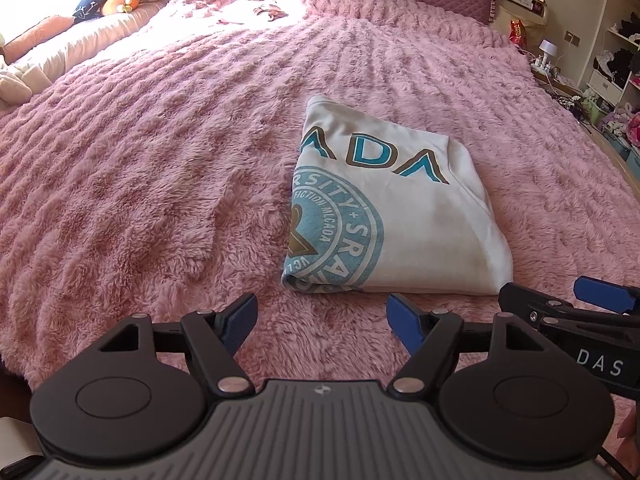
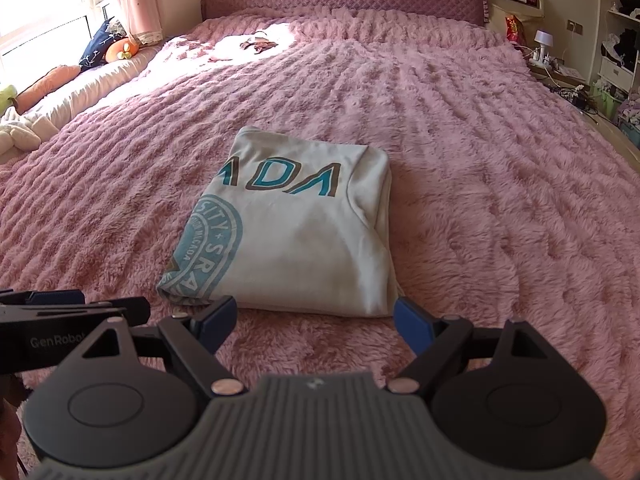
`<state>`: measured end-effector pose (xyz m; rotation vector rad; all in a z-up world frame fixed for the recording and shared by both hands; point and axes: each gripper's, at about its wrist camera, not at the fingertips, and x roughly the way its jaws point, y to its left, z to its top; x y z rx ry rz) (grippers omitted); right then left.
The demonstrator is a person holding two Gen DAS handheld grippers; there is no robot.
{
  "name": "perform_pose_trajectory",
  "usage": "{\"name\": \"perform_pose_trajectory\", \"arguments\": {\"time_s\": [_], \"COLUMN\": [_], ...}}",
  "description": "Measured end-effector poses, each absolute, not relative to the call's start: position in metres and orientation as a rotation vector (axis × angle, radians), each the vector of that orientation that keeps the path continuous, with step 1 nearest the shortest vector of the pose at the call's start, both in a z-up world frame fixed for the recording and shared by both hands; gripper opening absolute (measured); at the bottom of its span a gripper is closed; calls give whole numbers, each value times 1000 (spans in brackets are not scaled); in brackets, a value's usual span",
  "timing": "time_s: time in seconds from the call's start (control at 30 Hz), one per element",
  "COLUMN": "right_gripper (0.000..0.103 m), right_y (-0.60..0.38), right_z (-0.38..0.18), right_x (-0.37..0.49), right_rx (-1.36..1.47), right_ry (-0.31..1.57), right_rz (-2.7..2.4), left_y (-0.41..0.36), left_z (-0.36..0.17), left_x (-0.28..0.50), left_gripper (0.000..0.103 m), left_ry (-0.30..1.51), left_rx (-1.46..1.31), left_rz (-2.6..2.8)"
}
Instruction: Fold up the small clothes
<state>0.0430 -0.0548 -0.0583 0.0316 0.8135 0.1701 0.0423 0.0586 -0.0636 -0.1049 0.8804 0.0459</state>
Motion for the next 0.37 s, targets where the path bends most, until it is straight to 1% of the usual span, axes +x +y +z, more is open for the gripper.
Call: {"name": "perform_pose_trajectory", "arguments": {"time_s": [0.1,0.37], "right_gripper": [82,82], "right_y": [-55,-55], "right_z": [-59,-61], "right_x": [44,44], "right_rx": [30,32], "right_ry": [817,822], "right_rz": [168,168], "left_y": [59,58], "left_z": [-62,-64], "left_x": [41,44], "left_gripper": [82,83], "left_ry": [858,880], "left_rx": [-114,-120], "left_rz": [36,38]}}
